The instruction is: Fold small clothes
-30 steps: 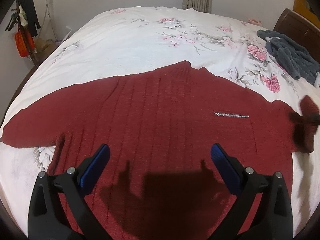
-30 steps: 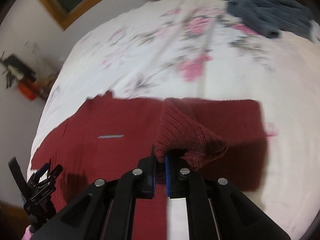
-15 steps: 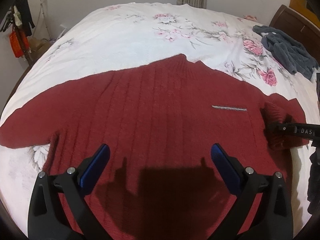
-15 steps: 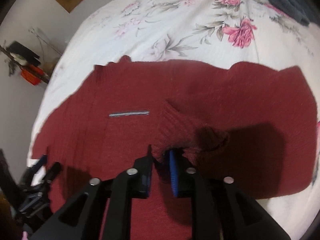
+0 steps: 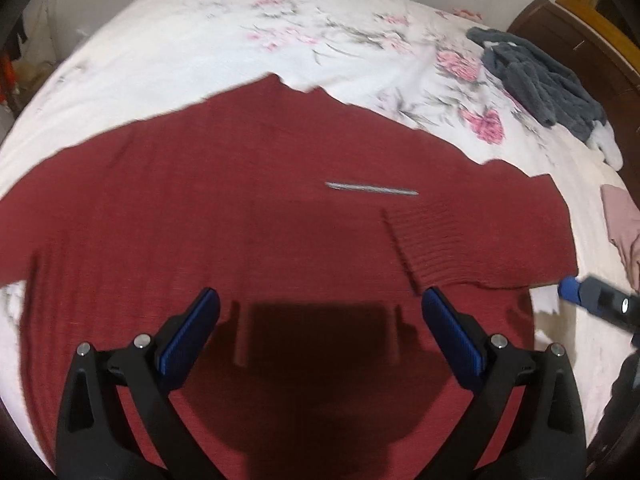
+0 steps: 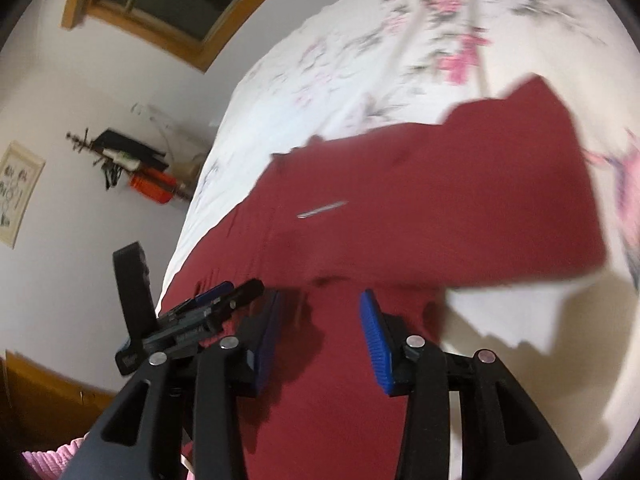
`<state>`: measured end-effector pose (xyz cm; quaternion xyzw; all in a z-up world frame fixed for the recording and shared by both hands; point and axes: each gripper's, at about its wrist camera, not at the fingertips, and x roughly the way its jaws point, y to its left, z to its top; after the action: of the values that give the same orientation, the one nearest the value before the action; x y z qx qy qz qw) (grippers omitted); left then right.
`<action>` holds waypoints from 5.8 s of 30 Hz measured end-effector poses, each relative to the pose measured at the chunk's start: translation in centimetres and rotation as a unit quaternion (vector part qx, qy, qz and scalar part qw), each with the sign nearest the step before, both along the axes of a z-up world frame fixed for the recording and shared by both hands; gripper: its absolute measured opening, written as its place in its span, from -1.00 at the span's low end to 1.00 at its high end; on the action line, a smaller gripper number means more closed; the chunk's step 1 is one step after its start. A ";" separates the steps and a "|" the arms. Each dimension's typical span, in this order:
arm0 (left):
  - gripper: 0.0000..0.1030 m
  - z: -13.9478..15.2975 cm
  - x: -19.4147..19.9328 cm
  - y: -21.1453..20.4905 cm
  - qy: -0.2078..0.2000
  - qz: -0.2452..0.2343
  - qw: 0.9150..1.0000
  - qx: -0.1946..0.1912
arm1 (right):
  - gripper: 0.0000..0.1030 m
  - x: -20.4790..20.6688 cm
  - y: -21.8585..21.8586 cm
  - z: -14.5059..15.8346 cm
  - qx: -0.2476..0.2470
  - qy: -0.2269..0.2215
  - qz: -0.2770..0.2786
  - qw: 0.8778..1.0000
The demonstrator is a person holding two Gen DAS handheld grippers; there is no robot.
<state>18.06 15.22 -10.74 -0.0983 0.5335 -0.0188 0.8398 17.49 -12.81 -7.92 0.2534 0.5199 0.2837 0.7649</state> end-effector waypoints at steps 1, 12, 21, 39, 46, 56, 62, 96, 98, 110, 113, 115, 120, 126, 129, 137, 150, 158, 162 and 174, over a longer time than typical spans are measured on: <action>0.94 -0.6 0.6 -0.7 0.011 -0.003 1.000 -0.008 | -0.19 -0.3 -0.6 -0.3 -0.002 0.000 -0.006 1.000; 0.92 -3.4 5.0 -5.9 0.057 -0.014 0.998 -0.021 | -0.19 -3.7 -3.7 -2.6 -0.041 -0.009 -0.022 0.999; -0.62 -2.2 5.7 -7.1 0.041 -0.013 0.996 -0.073 | -0.19 -4.1 -5.5 -2.8 -0.042 -0.014 -0.046 0.998; -0.72 3.1 2.1 7.2 -0.039 0.068 0.995 -0.064 | 0.06 1.1 -4.6 -2.6 -0.057 0.012 -0.081 0.995; -0.72 3.7 1.1 14.0 -0.051 0.113 0.991 -0.052 | 0.18 4.7 -0.8 -3.5 -0.072 0.034 -0.068 0.994; -0.70 -1.5 1.5 17.0 -0.006 0.108 0.993 -0.054 | -0.49 6.1 2.1 -6.3 -0.113 0.065 -0.042 0.991; -0.49 -2.9 0.9 19.6 0.001 0.122 0.990 -0.066 | -0.57 6.1 1.9 -6.8 -0.127 0.067 -0.043 0.989; -0.06 -2.0 1.1 13.9 0.007 0.064 0.997 -0.046 | -0.18 4.8 8.0 -1.8 -0.207 -0.023 0.002 0.978; -0.06 -2.7 1.0 14.4 0.010 0.064 0.997 -0.043 | -0.21 4.8 6.7 -3.4 -0.213 -0.003 -0.007 0.977; -0.04 -0.9 -0.4 16.3 -0.003 0.075 0.995 -0.060 | -0.09 3.1 7.4 -1.9 -0.199 -0.015 -0.009 0.980; 0.04 0.7 -2.7 18.5 -0.023 0.088 0.994 -0.053 | -0.07 2.1 8.6 0.4 -0.179 -0.034 0.005 0.983; 0.11 1.4 -5.4 21.5 -0.030 0.114 0.992 -0.052 | -0.04 1.8 9.9 1.3 -0.163 -0.034 0.024 0.986; 0.14 1.5 -10.4 28.4 -0.023 0.177 0.983 -0.034 | 0.05 1.2 14.2 1.3 -0.159 -0.035 0.068 0.984; 0.14 0.9 -15.9 37.0 -0.019 0.269 0.961 -0.055 | 0.05 0.6 18.2 -0.2 -0.164 -0.023 0.103 0.981; 0.14 0.2 -17.7 40.6 -0.027 0.309 0.947 -0.086 | 0.05 -0.2 20.0 -1.0 -0.169 -0.021 0.120 0.978; 0.14 -1.0 -18.5 46.9 -0.062 0.373 0.915 -0.140 | 0.05 -1.2 22.6 -2.5 -0.185 -0.019 0.144 0.972; 0.12 -2.2 -17.5 52.0 -0.094 0.424 0.884 -0.172 | 0.07 -0.8 23.3 -4.8 -0.208 -0.009 0.145 0.967; -0.35 -2.2 -16.4 52.9 -0.094 0.432 0.885 -0.144 | 0.08 -0.8 23.1 -5.2 -0.207 -0.009 0.146 0.967; -0.81 -1.6 -16.6 53.1 -0.096 0.441 0.884 -0.125 | 0.08 -0.8 22.9 -5.0 -0.206 -0.012 0.148 0.967; -0.90 5.4 -12.9 45.0 -0.168 0.319 0.930 -0.064 | 0.08 -2.4 22.5 -3.8 -0.204 -0.020 0.152 0.967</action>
<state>5.13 60.22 -5.33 -0.3125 0.3223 0.2001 0.8709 15.11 9.66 -11.73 0.0041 0.5837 0.2900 0.7584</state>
